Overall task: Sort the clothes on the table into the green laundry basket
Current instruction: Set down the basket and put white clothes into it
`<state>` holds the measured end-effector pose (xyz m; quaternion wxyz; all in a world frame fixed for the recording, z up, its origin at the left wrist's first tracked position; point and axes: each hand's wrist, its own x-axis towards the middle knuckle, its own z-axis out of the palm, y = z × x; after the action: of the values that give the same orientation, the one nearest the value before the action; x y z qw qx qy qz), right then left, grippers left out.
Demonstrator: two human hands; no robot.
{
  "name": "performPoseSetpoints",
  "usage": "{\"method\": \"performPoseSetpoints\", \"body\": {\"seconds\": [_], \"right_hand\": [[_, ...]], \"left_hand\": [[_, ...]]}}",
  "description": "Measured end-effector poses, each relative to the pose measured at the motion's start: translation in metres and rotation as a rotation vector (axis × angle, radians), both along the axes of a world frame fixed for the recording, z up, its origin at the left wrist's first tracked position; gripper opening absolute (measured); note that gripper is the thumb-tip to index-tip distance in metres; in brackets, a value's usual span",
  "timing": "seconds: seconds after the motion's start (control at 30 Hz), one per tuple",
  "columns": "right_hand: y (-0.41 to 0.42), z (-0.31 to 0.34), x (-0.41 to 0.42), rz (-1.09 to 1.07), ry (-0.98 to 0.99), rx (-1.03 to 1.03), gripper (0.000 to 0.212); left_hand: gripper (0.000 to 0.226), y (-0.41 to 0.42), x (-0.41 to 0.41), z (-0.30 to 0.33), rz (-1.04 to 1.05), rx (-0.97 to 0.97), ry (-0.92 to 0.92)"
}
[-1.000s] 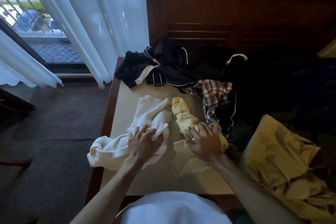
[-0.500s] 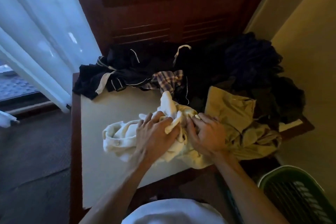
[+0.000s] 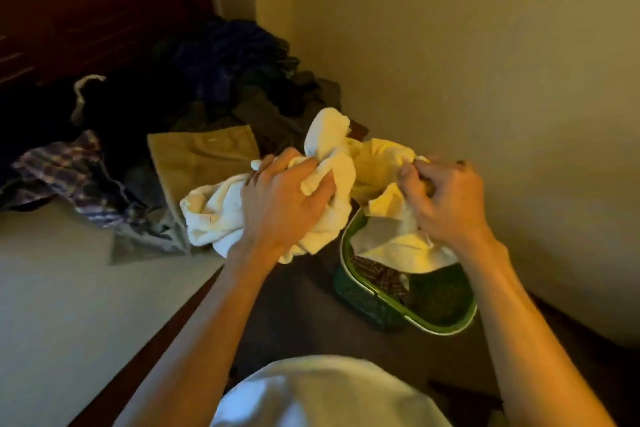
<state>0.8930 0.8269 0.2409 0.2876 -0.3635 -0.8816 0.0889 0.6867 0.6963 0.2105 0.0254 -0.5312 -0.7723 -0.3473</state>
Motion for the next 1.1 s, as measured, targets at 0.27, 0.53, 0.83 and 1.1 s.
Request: {"method": "performPoseSetpoints", "body": {"seconds": [0.27, 0.53, 0.83, 1.1], "right_hand": [[0.088, -0.03, 0.145, -0.164, 0.001, -0.118, 0.046], [0.131, -0.122, 0.177, -0.37, -0.101, -0.36, 0.056], [0.133, -0.111, 0.19, -0.504, 0.135, -0.465, 0.054], [0.116, -0.112, 0.169, -0.446, 0.199, -0.537, 0.052]], "left_hand": [[0.041, 0.105, 0.106, -0.004, -0.126, -0.045, -0.143], [0.039, 0.189, 0.154, -0.036, -0.326, -0.127, -0.247], [0.031, 0.245, 0.199, -0.1, -0.599, -0.405, -0.477], [0.049, 0.213, 0.173, -0.108, -0.498, -0.38, -0.486]]}}
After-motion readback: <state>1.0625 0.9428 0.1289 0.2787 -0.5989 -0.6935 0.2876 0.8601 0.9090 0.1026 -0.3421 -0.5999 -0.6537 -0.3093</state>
